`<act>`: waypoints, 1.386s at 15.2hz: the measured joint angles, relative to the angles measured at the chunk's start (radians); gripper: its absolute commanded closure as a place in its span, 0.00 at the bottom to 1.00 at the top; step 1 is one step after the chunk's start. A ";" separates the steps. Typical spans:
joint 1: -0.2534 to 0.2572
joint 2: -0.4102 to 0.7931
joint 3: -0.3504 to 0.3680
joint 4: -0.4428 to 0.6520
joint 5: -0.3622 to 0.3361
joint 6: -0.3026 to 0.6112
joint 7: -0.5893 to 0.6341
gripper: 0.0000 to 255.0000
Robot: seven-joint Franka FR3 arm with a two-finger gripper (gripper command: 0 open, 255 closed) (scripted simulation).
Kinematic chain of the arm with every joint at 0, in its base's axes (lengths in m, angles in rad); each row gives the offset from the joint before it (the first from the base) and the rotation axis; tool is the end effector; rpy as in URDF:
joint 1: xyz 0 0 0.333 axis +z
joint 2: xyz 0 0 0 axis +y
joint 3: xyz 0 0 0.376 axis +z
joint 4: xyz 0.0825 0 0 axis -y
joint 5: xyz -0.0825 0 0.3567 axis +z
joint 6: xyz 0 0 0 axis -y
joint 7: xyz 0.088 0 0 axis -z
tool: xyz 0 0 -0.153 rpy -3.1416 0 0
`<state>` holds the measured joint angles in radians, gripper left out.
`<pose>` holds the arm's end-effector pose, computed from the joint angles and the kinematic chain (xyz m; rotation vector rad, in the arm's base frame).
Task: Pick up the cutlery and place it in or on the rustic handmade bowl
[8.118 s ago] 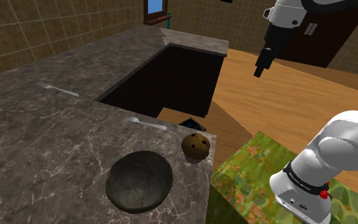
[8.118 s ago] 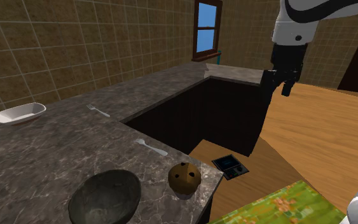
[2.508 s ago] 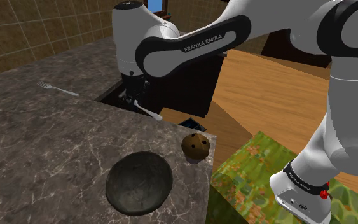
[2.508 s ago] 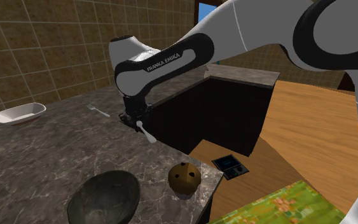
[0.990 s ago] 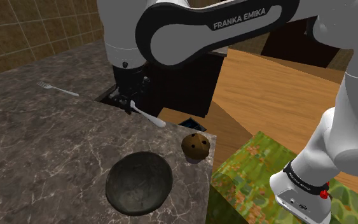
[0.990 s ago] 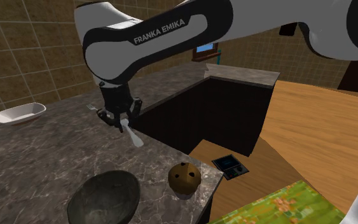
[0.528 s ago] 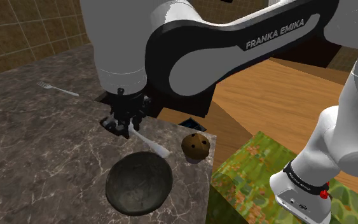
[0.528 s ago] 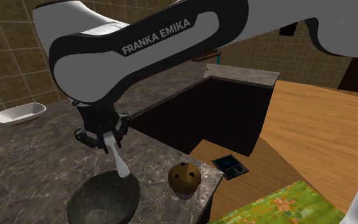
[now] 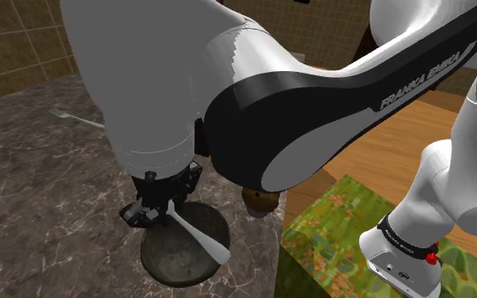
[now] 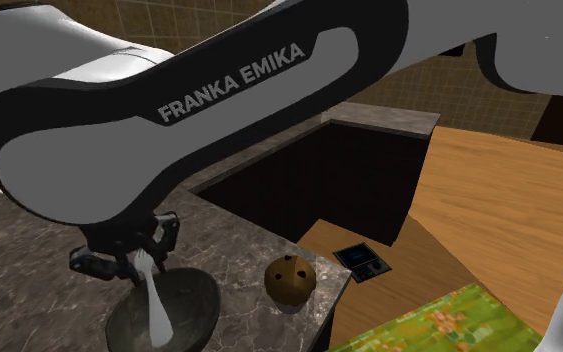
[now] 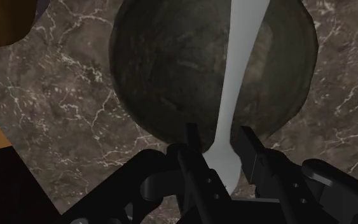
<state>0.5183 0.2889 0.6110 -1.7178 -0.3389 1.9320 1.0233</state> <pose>0.3279 0.5263 0.4639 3.0330 0.3217 0.1922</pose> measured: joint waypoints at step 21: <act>0.007 0.027 -0.007 -0.054 -0.026 0.073 0.032 0.00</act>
<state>0.5255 0.3162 0.6035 -1.7722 -0.3648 2.0048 1.0555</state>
